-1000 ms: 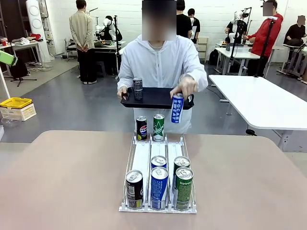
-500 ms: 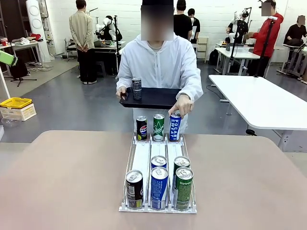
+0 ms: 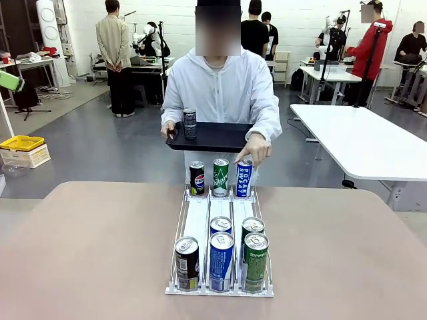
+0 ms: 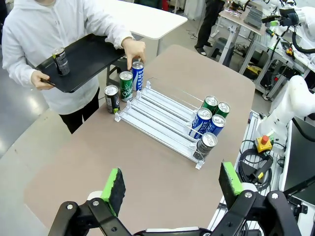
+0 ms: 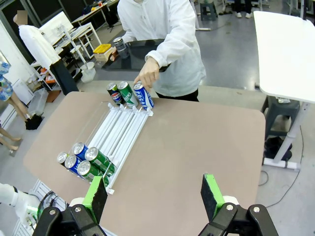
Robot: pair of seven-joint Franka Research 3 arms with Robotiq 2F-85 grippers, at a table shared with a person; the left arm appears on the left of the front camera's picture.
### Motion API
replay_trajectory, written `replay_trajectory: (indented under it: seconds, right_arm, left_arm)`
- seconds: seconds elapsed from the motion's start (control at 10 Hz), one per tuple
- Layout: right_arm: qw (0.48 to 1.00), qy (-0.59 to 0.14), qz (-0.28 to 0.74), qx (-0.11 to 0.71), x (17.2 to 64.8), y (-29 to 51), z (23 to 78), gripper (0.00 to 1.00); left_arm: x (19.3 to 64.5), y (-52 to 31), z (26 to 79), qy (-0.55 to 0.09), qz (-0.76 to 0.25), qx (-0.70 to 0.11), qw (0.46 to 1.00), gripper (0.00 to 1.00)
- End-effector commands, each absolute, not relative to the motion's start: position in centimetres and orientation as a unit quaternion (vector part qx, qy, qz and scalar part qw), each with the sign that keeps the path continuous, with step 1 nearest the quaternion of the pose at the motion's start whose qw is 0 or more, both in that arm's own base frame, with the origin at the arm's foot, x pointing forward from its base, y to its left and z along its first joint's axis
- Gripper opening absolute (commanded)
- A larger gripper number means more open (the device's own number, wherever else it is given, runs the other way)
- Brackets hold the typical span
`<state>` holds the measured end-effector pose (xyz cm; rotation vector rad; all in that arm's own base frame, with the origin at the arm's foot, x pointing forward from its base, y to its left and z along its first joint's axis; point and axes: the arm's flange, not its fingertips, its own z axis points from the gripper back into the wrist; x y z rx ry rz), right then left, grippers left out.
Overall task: Retrieve and hand over the desired beverage to the person.
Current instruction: Pick up another can of the same type that the person held from the Automatic Can Dispenser.
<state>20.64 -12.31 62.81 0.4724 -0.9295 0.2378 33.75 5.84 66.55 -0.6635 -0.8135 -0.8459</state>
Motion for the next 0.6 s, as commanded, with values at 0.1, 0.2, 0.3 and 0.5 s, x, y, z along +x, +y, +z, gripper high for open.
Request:
replay_trajectory:
  seconds: [0.1, 0.2, 0.3, 0.5]
  right_arm:
    - [0.860, -0.443, 0.113, 0.226, 20.73, -12.24, 62.58, 1.00]
    - [0.860, -0.443, 0.113, 0.226, 20.73, -12.24, 62.58, 1.00]
    - [0.860, -0.443, 0.113, 0.226, 20.73, -12.24, 62.58, 1.00]
    - [0.860, -0.443, 0.113, 0.226, 20.73, -12.24, 62.58, 1.00]
  left_arm:
    - [33.80, 5.97, 66.60, -0.381, -0.390, -0.314, 0.777, 1.00]
    - [33.80, 5.97, 66.60, -0.381, -0.390, -0.314, 0.777, 1.00]
    - [33.80, 5.97, 66.60, -0.381, -0.390, -0.314, 0.777, 1.00]
    - [33.80, 5.97, 66.60, -0.381, -0.390, -0.314, 0.777, 1.00]
